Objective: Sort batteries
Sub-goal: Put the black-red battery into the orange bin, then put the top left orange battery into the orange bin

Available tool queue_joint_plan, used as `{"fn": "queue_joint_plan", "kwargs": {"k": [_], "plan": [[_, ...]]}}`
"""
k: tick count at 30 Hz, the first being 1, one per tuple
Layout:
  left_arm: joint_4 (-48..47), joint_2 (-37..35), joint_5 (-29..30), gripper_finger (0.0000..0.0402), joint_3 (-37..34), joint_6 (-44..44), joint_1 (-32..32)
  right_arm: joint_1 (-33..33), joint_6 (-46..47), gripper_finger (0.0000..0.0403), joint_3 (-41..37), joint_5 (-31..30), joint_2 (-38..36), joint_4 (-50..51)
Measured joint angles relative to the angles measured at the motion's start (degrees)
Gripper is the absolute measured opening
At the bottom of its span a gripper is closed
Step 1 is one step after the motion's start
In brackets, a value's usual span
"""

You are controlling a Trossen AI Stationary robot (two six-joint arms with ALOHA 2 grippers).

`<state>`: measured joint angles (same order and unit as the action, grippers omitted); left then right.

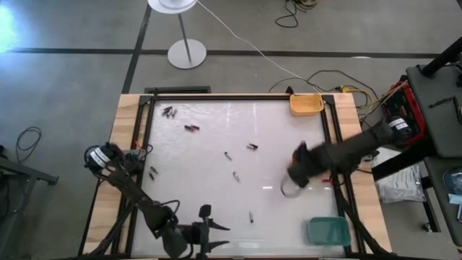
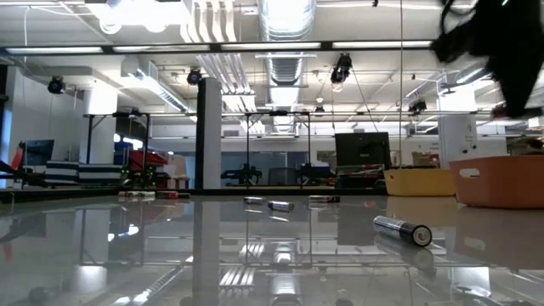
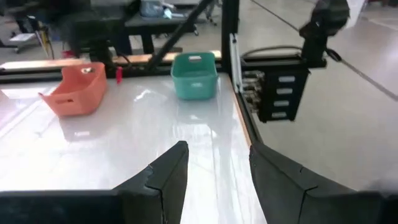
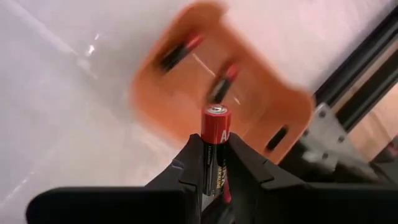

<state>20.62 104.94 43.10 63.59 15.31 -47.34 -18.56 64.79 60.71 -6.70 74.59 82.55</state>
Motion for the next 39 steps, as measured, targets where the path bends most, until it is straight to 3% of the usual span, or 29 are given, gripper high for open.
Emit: {"fn": "queue_joint_plan", "kwargs": {"k": [3,7,14,19,21,26,33,39], "plan": [[-2.7,-1.0,1.6,0.0152,0.0,0.3,-1.1,10.3,-7.6,0.0037,-6.0,0.3,-1.8,-3.6],[-7.1,-2.1,2.9,0.0152,0.0,0.8,-1.9,18.2,-12.3,0.0037,-12.4,1.9,-3.3,-7.0],[-13.7,-7.3,3.2,0.0152,0.0,1.7,-1.8,19.5,-14.6,0.0041,-17.7,6.7,-3.4,-16.6],[-18.3,-11.8,10.9,0.0152,0.0,-0.2,-0.5,19.5,-16.0,0.0041,-19.9,7.2,-2.2,-20.5],[-21.8,-13.5,10.9,0.0152,0.0,0.5,1.4,19.5,-16.5,0.0047,-20.5,7.2,-1.6,-21.4],[-29.2,-17.4,-2.2,0.0152,-0.6,1.8,11.5,19.5,-19.7,0.0071,-20.9,6.8,-0.9,-21.7],[-45.5,-19.7,-4.1,0.0152,-0.7,3.5,30.1,19.5,-22.1,0.0093,-21.0,6.3,-0.7,-25.9],[-52.4,-20.6,-7.7,0.0152,-0.7,-0.2,46.2,19.4,-22.0,0.0087,-21.1,6.1,-1.4,-25.2]]}}
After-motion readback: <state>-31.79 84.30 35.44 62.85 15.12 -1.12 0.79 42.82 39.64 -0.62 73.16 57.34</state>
